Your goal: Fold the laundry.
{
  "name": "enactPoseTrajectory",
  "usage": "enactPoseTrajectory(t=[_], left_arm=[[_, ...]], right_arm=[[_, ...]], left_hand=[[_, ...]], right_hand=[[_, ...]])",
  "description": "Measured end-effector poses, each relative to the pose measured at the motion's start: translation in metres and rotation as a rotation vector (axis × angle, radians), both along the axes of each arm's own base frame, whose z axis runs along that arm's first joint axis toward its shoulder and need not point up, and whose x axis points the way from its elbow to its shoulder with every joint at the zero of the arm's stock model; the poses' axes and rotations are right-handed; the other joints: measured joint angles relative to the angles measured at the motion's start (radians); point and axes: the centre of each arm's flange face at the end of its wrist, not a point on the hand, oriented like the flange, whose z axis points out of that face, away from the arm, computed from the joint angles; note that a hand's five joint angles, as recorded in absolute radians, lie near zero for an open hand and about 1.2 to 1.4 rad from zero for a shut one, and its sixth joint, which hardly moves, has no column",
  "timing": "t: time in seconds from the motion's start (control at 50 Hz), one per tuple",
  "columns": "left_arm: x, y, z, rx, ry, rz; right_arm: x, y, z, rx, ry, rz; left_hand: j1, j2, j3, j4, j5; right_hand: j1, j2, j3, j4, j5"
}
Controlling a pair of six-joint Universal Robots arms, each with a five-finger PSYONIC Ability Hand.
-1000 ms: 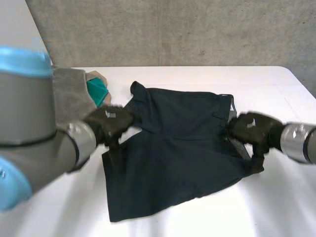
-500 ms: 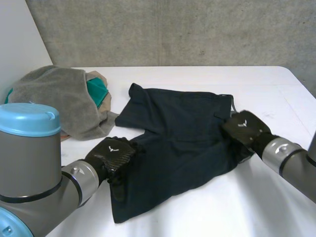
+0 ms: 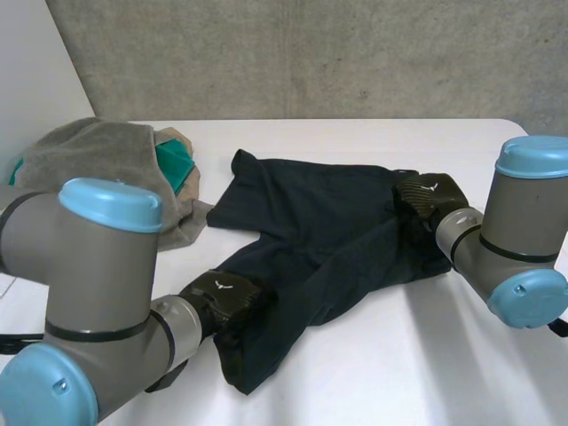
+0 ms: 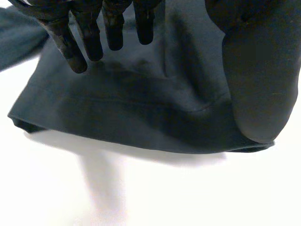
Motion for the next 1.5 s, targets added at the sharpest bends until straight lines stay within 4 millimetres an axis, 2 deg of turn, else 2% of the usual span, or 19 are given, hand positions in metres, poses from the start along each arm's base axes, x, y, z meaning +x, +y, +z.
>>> enactPoseTrajectory(t=[0.12,0.24,0.28,0.32,0.34,0.36,0.48,0.58,0.68,0.7,0.8,0.82,0.84,0.86,0.88,0.96,1.08,1.24,1.5], left_arm=[[-0.007,-0.001,-0.005,0.062,0.006,0.012],[-0.019,0.002,-0.007,0.090,0.047,-0.002],[-0.024,0.005,-0.006,0.097,0.066,-0.010],[-0.027,0.007,-0.006,0.099,0.075,-0.015],[-0.028,0.007,-0.006,0.099,0.077,-0.016],[-0.029,0.008,-0.006,0.098,0.078,-0.018],[-0.029,0.006,-0.005,0.062,0.052,-0.004],[-0.024,0.004,0.003,0.010,0.013,-0.006],[-0.015,0.009,0.014,-0.021,-0.062,-0.098],[-0.012,0.012,0.017,-0.019,-0.089,-0.138],[-0.006,0.014,0.025,-0.009,-0.113,-0.196],[-0.006,0.012,0.027,-0.012,-0.102,-0.192],[-0.006,0.011,0.027,-0.013,-0.096,-0.189],[-0.007,0.008,0.030,-0.019,-0.074,-0.172],[-0.008,0.005,0.032,-0.025,-0.052,-0.152],[-0.011,-0.005,0.037,-0.044,0.014,-0.071],[-0.016,-0.009,0.041,-0.050,0.066,0.000],[-0.028,0.008,0.037,-0.020,0.057,-0.013],[-0.037,0.006,0.029,0.100,0.051,0.094]], right_arm=[[0.000,0.002,0.001,0.003,-0.002,0.001],[-0.001,0.002,0.002,-0.001,-0.001,-0.003],[-0.002,0.002,0.003,-0.003,-0.001,-0.007],[-0.004,0.002,0.004,-0.005,0.000,-0.011],[-0.004,0.002,0.004,-0.006,0.000,-0.013],[-0.005,0.002,0.006,-0.008,0.000,-0.017],[-0.012,0.006,0.014,-0.021,0.010,-0.024],[-0.021,0.021,0.023,-0.015,0.096,0.018],[-0.047,0.064,0.026,0.067,0.380,0.188],[-0.057,0.079,0.027,0.089,0.479,0.261],[-0.065,0.097,0.032,0.072,0.556,0.351],[-0.063,0.095,0.033,0.053,0.530,0.341],[-0.062,0.094,0.033,0.048,0.520,0.336],[-0.058,0.089,0.034,0.029,0.472,0.311],[-0.052,0.082,0.035,0.009,0.407,0.278],[-0.034,0.060,0.035,-0.024,0.240,0.200],[-0.013,0.028,0.031,-0.043,0.106,0.120],[0.000,-0.017,0.014,0.000,0.019,-0.032],[0.006,-0.020,0.004,0.063,-0.036,-0.074]], left_hand=[[0.091,0.070,0.065,0.080,0.056],[0.322,0.287,0.285,0.297,0.272],[0.439,0.404,0.400,0.409,0.387],[0.697,0.704,0.669,0.688,0.664],[0.697,0.704,0.669,0.688,0.664],[0.903,0.913,0.897,0.909,0.882],[0.977,0.986,0.976,0.996,0.957],[0.977,0.986,0.976,0.996,0.957],[0.977,0.986,0.976,0.996,0.957],[0.977,0.986,0.976,0.996,0.957],[0.977,0.980,0.972,0.987,0.954],[0.763,0.794,0.787,0.795,0.768],[0.763,0.794,0.787,0.795,0.768],[0.440,0.504,0.502,0.506,0.484],[0.331,0.385,0.385,0.388,0.367],[0.187,0.179,0.176,0.175,0.153],[0.186,0.167,0.164,0.162,0.134],[0.026,0.010,0.012,0.009,-0.001],[0.020,-0.002,0.002,0.000,-0.001]], right_hand=[[0.000,0.000,0.000,0.000,0.000],[0.000,0.000,0.000,0.000,0.000],[0.000,0.000,0.000,0.000,0.000],[0.003,0.000,0.000,0.000,0.000],[0.006,0.000,0.000,0.000,0.000],[0.006,0.003,0.000,0.000,0.000],[0.006,0.003,0.000,0.000,0.000],[0.006,0.003,0.000,0.000,0.000],[0.006,0.003,0.002,0.000,0.000],[0.006,0.003,0.004,0.000,0.000],[0.006,0.009,0.005,0.001,0.000],[0.006,0.009,0.005,0.001,0.000],[0.006,0.009,0.005,0.001,0.000],[0.006,0.009,0.005,0.001,0.000],[0.006,0.009,0.005,0.001,0.003],[0.006,0.009,0.005,0.001,0.004],[0.006,0.009,0.005,0.002,0.004],[0.006,0.009,0.005,0.002,0.004],[0.006,0.009,0.005,0.002,0.004]])
